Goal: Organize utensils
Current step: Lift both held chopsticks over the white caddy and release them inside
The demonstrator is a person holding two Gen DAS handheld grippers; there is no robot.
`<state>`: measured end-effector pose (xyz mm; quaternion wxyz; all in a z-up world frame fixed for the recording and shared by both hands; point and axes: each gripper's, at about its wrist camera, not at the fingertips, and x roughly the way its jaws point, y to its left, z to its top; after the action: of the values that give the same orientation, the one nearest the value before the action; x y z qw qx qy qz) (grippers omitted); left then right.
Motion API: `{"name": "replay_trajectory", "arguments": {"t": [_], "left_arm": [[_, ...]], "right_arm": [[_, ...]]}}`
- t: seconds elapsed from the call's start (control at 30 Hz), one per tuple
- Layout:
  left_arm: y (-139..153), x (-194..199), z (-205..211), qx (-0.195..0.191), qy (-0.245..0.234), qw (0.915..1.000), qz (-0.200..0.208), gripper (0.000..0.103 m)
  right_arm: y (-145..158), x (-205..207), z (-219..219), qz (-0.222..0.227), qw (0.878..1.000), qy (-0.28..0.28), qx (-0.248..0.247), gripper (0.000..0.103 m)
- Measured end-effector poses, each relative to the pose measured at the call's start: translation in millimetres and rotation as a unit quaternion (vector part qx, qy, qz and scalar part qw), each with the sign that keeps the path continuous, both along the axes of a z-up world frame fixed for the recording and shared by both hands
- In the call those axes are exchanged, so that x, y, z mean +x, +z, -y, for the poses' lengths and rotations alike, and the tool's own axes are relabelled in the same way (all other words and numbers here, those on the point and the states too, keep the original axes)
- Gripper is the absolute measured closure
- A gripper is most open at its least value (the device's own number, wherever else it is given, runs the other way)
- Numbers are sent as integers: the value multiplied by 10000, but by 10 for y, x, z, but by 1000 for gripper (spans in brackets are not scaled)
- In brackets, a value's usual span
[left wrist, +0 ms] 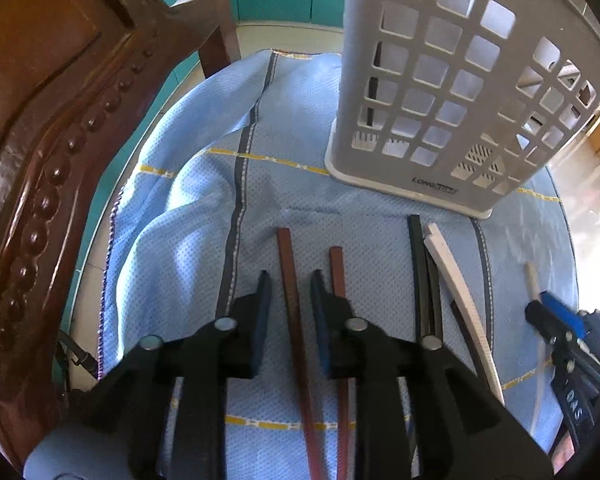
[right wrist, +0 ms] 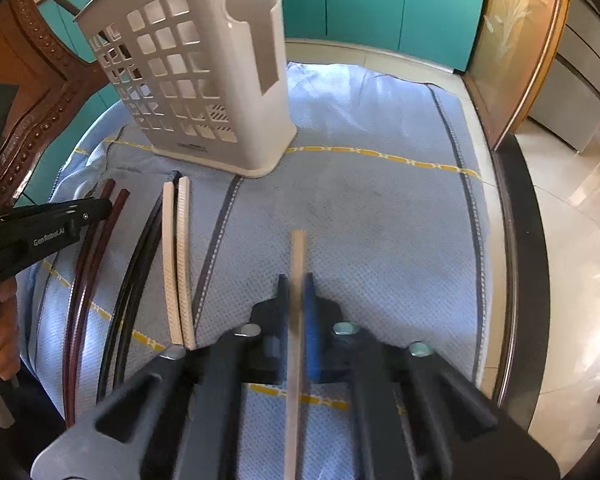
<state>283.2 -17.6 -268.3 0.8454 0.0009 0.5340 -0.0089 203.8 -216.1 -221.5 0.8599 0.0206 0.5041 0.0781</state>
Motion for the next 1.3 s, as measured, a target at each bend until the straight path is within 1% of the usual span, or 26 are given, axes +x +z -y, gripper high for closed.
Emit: {"name": "replay_trajectory", "arguments": {"t": [0.03,0.1,0.17,0.2,0.27,0.4,0.47,0.5,0.53,0.63,0.67,0.7,0.73,0.83,0.9,0.93,0.97,1.0,1.03,1.1,1.13,1.17,1.2,1.27,1.3], "left_arm": [[-7,-112,59,-7,26,10000,27,95],[-5,-120,32,-150,112,9998,75,96],[92,-136,-42,-285,151,9993,206,96],[168,-174,-97,-318,148,9989,319,96],[395,-288,-117,-377,99,9969,680,96],[832,-612,-133,-409,-111,9901,1340,96],[1126,-813,-147,-495,-246,9833,1731,96],[1252,-901,-151,-548,-292,9797,1906,96],[1444,-1035,-169,-624,-354,9736,2167,96],[1874,-1232,-155,-680,-463,9594,2700,96],[2060,-1273,-175,-697,-498,9537,2884,96],[2189,-1288,-167,-718,-517,9499,2998,96],[2377,-1297,-169,-777,-548,9432,3184,96],[2828,-1228,-194,-918,-514,9265,3612,96],[2983,-1202,-203,-1063,-465,9168,3822,96],[3100,-1175,-189,-1156,-350,9108,3948,96],[3144,-1120,-195,-1245,-268,9061,4034,96],[3186,-1090,-214,-1359,-186,9004,4128,96],[3185,-1004,-212,-1473,-32,8946,4220,96],[3095,-849,-246,-1501,216,8892,4317,96],[3039,-784,-257,-1451,352,8881,4346,96],[2975,-704,-253,-1364,459,8926,4273,96],[2937,-644,-276,-1297,512,8982,4170,96],[2731,-456,-233,-1242,517,9132,3846,96],[2671,-408,-213,-1218,511,9173,3756,96]], "right_arm": [[3,3,8,-8,9999,27,145,96],[48,-15,9,69,9995,67,289,97],[209,-69,31,380,9984,89,403,97],[315,-108,52,558,9971,117,503,97],[524,-205,105,902,9934,185,685,96],[999,-506,191,1655,9800,485,995,96],[1193,-646,227,1951,9726,605,1111,96],[1329,-745,247,2145,9670,701,1183,96],[1431,-797,255,2268,9636,740,1209,96],[1792,-921,279,2707,9503,800,1316,96],[1914,-928,291,2850,9448,822,1394,96],[2048,-921,300,2999,9387,837,1479,96],[2232,-871,306,3201,9302,827,1594,96],[2567,-704,386,3593,9126,679,1829,96],[2735,-536,472,3746,9023,441,2088,96],[2772,-476,500,3825,8977,351,2157,96],[2803,-407,529,3990,8904,187,2183,96],[2814,-388,562,4085,8865,62,2175,96],[2787,-306,563,4169,8841,-148,2107,96],[2661,-210,514,4257,8852,-316,1850,96],[2590,-168,480,4250,8879,-307,1733,96],[2493,-104,429,4185,8939,-273,1585,96],[2397,-47,387,4103,8997,-267,1464,96],[2263,11,324,3974,9074,-162,1360,96],[2212,30,295,3927,9101,-96,1320,96]]}}
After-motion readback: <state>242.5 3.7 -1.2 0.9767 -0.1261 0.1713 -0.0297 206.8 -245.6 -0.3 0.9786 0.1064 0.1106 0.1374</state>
